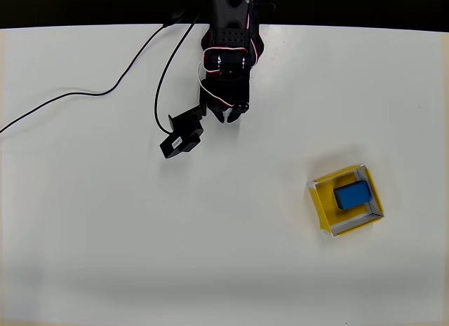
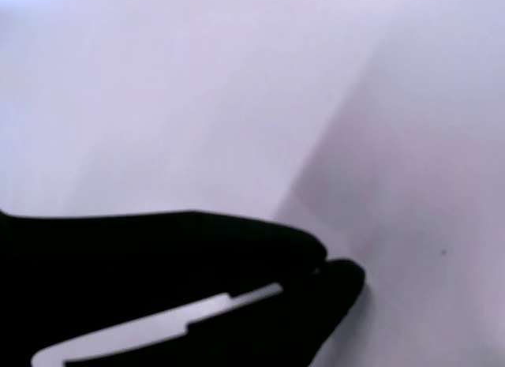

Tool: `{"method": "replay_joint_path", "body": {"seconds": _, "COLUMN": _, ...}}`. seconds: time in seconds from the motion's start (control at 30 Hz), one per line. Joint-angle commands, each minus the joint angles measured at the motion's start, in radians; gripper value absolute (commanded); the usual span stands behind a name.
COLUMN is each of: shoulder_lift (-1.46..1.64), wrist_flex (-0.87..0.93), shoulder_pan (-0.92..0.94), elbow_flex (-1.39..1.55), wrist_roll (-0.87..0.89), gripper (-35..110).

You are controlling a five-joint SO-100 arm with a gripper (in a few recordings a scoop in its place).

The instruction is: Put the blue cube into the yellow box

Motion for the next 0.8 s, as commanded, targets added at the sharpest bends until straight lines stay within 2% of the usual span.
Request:
{"method": "replay_joint_path", "body": {"seconds": 0.0, "shoulder_lift": 0.031, "wrist_flex": 0.014, "shoulder_pan": 0.023, "elbow_flex": 0.028, "wrist_roll": 0.000, "gripper": 1}}
{"method": "replay_joint_path", "body": {"seconds": 0.77, "shoulder_lift": 0.029, "wrist_flex": 0.014, "shoulder_pan": 0.014, "elbow_flex": 0.028, "wrist_roll": 0.005, "gripper": 1}}
